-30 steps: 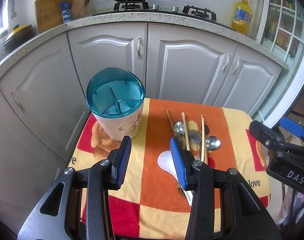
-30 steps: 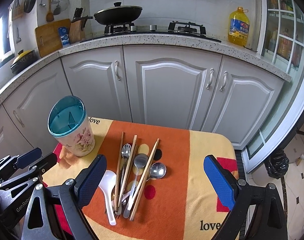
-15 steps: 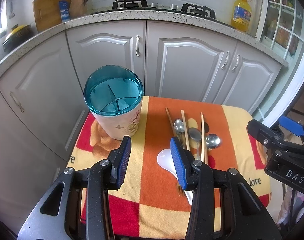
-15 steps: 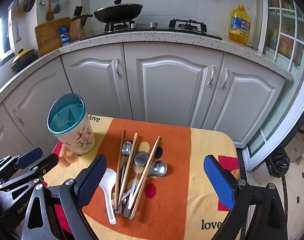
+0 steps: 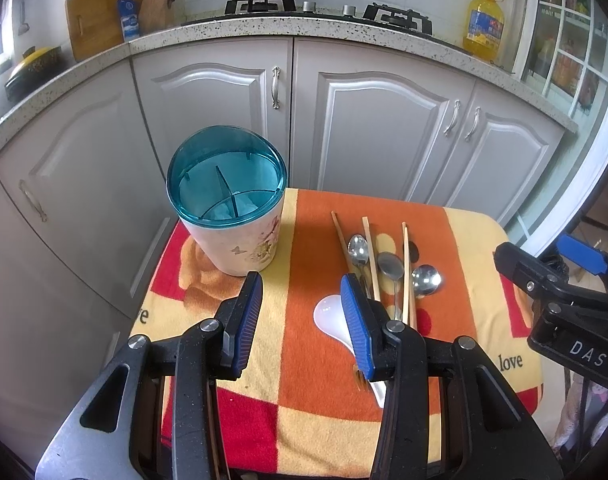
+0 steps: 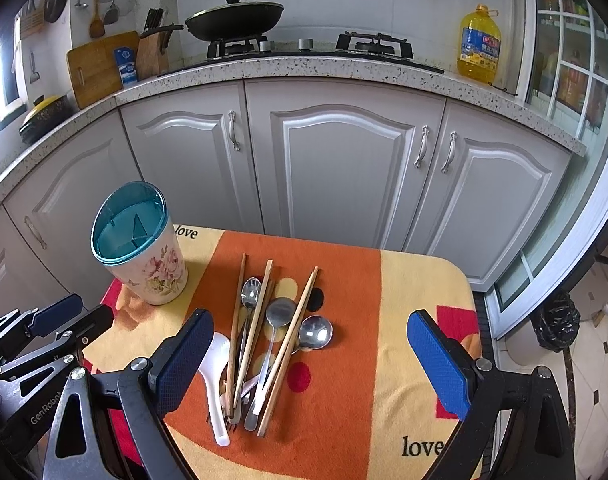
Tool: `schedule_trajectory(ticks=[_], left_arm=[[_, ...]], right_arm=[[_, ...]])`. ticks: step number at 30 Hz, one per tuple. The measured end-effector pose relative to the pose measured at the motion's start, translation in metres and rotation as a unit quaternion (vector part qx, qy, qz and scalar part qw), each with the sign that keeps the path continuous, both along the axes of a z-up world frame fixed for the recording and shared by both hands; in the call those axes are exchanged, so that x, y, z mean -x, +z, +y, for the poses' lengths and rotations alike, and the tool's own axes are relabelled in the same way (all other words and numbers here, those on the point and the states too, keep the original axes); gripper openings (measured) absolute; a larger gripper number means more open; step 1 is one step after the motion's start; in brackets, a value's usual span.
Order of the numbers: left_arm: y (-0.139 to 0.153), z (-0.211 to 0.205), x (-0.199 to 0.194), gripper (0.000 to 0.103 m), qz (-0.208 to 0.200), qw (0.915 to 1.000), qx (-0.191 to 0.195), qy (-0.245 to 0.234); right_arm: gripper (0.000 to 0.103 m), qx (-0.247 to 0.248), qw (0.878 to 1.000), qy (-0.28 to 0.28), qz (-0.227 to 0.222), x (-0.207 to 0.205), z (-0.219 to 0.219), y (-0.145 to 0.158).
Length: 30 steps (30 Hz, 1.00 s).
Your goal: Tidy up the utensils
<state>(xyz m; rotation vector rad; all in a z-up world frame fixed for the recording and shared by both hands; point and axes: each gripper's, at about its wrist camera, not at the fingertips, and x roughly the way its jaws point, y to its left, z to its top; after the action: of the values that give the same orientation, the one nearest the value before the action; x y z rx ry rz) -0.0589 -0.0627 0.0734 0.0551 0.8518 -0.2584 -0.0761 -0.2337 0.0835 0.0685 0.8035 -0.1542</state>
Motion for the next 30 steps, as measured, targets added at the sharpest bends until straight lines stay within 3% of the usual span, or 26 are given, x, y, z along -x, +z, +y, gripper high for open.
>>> schedule_trajectory(ticks=[30], left_arm=[[-0.0025,0.0071,-0.007,0.04,0.014,0.9999,0.006,0.002]], right_arm=[[0.097,0.014,1.0,0.006,0.012,-0.0037,-0.0016,-0.004]])
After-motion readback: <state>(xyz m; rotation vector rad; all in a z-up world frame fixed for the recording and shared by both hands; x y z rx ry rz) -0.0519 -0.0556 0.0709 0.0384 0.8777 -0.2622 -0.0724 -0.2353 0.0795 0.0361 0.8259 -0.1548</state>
